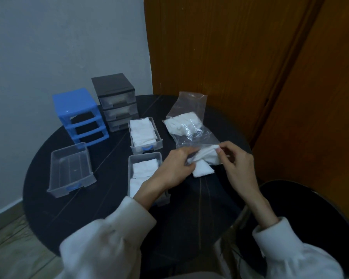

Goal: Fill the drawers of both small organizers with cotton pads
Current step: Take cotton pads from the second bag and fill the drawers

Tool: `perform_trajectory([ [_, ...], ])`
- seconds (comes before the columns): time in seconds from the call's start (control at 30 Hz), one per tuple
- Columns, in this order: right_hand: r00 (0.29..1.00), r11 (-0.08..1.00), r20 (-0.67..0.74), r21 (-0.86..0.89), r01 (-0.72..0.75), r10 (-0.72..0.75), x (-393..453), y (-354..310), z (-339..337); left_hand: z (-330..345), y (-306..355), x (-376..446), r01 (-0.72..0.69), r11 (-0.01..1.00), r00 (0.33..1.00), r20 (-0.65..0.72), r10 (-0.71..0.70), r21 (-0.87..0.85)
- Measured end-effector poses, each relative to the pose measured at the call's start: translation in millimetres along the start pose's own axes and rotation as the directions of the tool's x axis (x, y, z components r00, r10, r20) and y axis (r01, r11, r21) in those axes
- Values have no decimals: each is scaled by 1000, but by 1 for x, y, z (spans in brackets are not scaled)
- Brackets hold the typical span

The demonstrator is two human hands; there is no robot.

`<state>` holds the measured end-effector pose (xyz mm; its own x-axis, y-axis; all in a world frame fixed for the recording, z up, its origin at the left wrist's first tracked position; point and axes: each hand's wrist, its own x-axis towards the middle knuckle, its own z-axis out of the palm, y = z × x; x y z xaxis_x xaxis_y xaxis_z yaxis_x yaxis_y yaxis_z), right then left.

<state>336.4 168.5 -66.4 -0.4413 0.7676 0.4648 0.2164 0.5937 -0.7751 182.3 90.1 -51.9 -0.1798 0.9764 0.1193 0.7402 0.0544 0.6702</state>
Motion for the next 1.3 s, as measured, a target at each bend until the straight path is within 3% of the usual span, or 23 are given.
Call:
perform_trajectory([
  [0.27, 997, 999, -53, 16, -52, 53, 2, 2, -4, 1, 3, 0, -24, 999, 1000, -4, 24, 27],
  [0.67, 998, 999, 52, 8, -32, 31, -16, 5, -10, 4, 1, 2, 9, 999, 1000, 20, -10, 42],
  [0.8, 999, 998, -14, -41, -42, 42, -13, 11, -8, 2, 4, 1, -10, 999, 1000, 12, 9, 47],
  [1.1, 997, 996, -82, 87, -8, 15, -3, -9, -23, 3, 3, 1, -7, 998, 1000, 0, 7, 64],
  [1.3, 999, 987, 37, 158, -31, 25, 13, -27, -7, -20, 2, -16, -62, 998, 986, -153, 64, 18],
])
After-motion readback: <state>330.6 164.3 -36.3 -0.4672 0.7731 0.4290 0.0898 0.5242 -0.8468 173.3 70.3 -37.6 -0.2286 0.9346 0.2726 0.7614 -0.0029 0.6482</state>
